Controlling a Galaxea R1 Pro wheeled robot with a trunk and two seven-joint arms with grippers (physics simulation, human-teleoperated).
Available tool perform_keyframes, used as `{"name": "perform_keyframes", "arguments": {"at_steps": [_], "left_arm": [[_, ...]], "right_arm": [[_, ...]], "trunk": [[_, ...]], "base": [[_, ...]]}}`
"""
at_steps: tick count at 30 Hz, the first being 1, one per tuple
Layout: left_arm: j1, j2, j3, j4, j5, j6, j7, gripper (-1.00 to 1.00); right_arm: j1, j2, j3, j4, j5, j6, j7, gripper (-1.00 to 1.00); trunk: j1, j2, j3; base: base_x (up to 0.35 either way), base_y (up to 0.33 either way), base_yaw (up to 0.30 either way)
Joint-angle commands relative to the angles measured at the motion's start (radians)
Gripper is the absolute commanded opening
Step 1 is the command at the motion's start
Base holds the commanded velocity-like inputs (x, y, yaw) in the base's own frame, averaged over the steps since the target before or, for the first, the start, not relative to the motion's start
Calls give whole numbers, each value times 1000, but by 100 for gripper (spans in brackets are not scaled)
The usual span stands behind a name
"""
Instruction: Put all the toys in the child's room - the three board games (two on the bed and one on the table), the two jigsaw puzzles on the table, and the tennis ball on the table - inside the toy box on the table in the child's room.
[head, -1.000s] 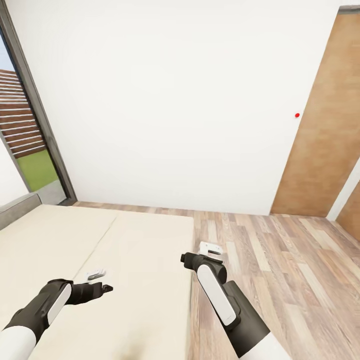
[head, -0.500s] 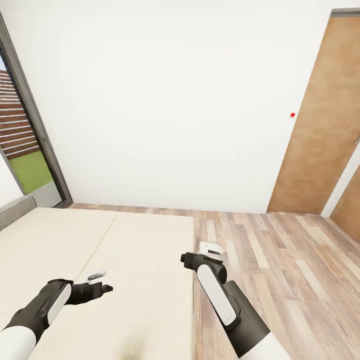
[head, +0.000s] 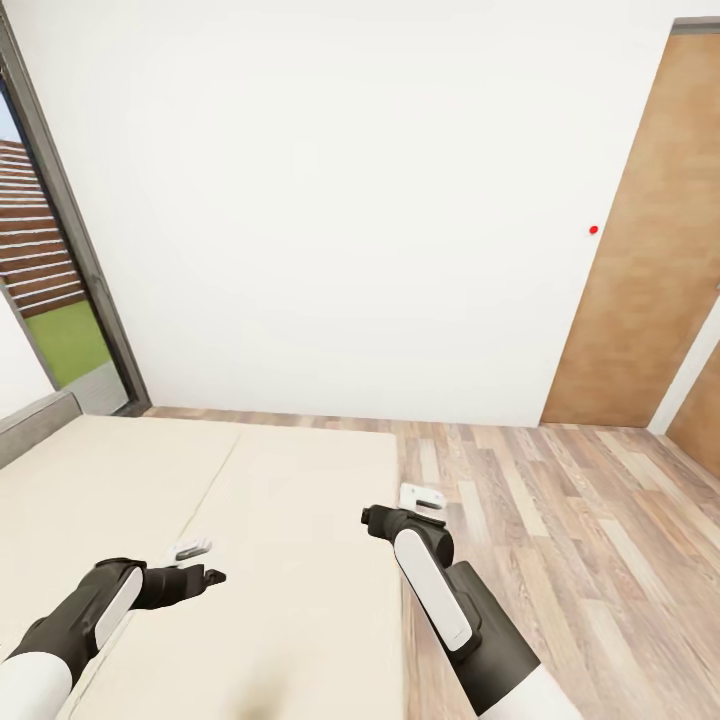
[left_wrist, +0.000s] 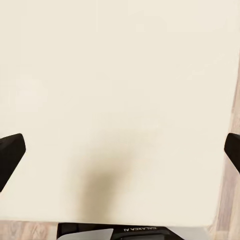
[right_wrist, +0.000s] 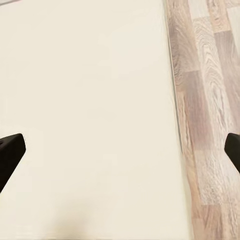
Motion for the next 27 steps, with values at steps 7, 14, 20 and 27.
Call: {"name": "perform_keyframes", "arguments": {"at_steps": [7,14,20,27], "left_arm": [[-1,1,-3,-1,3,3,0,100],[-1,1,-3,-1,3,4,0,100],[-1,1,-3,-1,3,3,0,100],[-1,1,-3,-1,3,3,0,100]], "right_arm": [[-1,0,1,2,-8,2,-10,100],[-1,0,1,2,-10,2,-10,100],[0,0,0,5,-10,-9,-10,100],[0,0,0,5,-6,-25,-10,100]], "trunk": [[1,-2,-2],[1,-2,-2],[1,-2,-2],[1,-2,-2]], "base": [[0,73,0],[0,124,0],[0,99,0],[0,65,0]]}}
